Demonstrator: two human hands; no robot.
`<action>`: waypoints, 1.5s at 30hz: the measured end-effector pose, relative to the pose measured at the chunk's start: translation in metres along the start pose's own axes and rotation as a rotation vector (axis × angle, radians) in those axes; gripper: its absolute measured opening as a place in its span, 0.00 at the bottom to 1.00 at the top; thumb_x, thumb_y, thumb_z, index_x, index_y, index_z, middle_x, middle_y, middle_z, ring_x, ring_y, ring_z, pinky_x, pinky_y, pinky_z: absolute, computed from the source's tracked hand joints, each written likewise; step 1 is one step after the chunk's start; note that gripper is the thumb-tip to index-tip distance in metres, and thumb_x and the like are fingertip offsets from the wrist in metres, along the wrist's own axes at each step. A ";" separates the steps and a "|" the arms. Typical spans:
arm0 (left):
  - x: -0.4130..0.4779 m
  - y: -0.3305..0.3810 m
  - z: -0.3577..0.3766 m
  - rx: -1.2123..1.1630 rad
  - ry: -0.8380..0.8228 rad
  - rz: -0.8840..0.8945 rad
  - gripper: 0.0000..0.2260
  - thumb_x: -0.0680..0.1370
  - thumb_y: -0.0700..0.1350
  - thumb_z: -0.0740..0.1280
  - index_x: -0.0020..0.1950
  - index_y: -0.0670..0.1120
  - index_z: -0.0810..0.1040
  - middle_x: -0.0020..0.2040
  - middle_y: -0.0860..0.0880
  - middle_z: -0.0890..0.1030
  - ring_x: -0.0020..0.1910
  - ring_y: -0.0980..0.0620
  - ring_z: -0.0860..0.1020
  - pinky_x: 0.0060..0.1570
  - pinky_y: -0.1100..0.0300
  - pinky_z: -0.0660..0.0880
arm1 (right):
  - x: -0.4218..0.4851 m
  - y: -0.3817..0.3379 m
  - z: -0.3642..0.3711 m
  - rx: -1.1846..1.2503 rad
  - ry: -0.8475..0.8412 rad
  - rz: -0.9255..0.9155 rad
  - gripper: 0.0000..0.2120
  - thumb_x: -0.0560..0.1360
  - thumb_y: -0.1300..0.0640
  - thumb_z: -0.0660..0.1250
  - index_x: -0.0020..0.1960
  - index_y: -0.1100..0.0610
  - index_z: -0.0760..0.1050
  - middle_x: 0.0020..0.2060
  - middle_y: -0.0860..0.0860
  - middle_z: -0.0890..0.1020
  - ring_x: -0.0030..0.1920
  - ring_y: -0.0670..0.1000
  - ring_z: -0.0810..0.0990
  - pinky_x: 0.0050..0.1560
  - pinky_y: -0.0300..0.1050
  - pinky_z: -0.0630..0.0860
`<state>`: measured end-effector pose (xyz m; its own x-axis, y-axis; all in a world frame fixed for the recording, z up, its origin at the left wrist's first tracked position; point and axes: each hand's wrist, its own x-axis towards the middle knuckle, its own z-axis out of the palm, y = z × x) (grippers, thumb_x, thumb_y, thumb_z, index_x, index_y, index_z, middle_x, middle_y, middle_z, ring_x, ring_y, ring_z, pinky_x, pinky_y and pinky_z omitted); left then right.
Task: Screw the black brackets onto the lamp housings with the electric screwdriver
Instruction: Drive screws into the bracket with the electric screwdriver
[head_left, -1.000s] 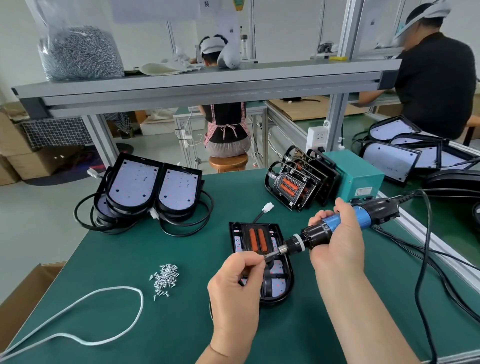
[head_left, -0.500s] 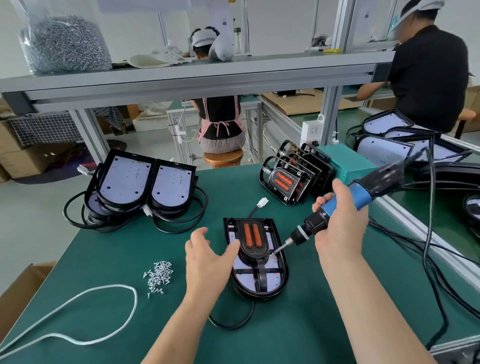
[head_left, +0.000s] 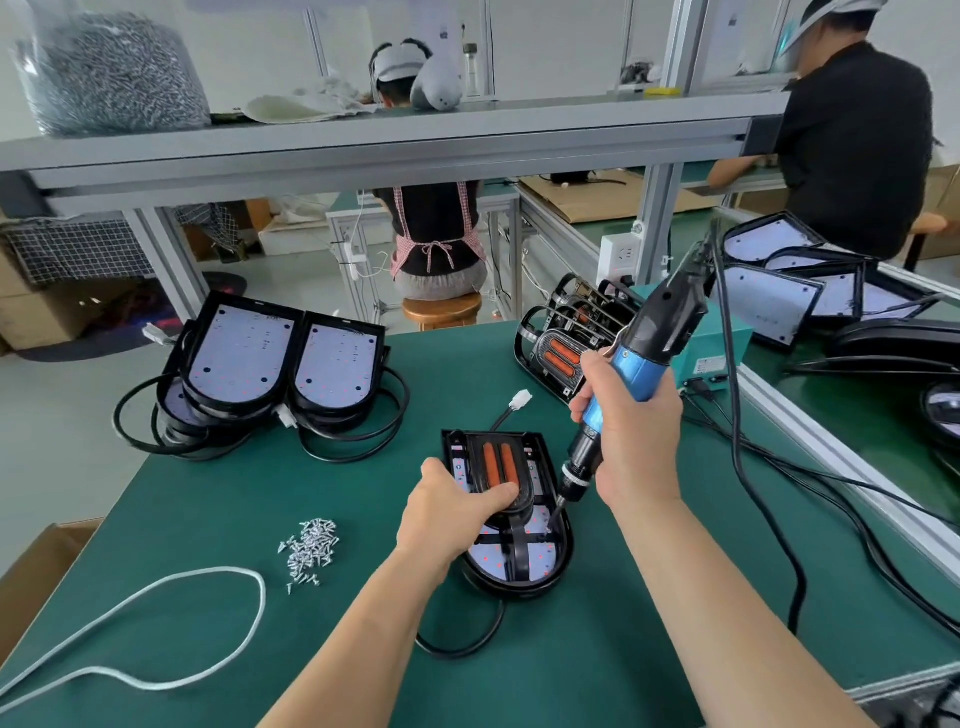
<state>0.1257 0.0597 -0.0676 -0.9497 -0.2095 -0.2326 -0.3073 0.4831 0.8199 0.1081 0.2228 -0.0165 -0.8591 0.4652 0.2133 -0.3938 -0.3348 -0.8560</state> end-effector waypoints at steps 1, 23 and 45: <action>0.000 0.001 0.000 -0.005 0.002 0.000 0.29 0.66 0.59 0.78 0.54 0.45 0.69 0.50 0.48 0.79 0.50 0.46 0.79 0.55 0.44 0.78 | -0.001 0.001 0.001 -0.006 -0.007 0.000 0.11 0.72 0.58 0.74 0.46 0.54 0.72 0.33 0.54 0.75 0.27 0.50 0.74 0.31 0.41 0.75; 0.001 0.001 0.005 0.051 0.028 0.046 0.28 0.67 0.61 0.76 0.51 0.46 0.66 0.45 0.49 0.78 0.44 0.49 0.79 0.47 0.47 0.80 | -0.005 0.012 0.007 -0.112 -0.203 -0.033 0.12 0.68 0.54 0.73 0.44 0.55 0.71 0.27 0.49 0.75 0.27 0.49 0.75 0.34 0.38 0.75; -0.005 0.004 0.002 0.012 -0.008 0.010 0.28 0.68 0.60 0.76 0.52 0.46 0.66 0.47 0.48 0.79 0.46 0.47 0.80 0.51 0.46 0.80 | 0.000 0.008 -0.006 0.023 -0.338 0.063 0.13 0.69 0.55 0.75 0.52 0.53 0.79 0.28 0.53 0.76 0.30 0.52 0.75 0.38 0.41 0.77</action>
<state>0.1287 0.0644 -0.0644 -0.9532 -0.1982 -0.2285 -0.2985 0.4949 0.8161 0.1065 0.2247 -0.0263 -0.9403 0.1461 0.3072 -0.3400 -0.3744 -0.8626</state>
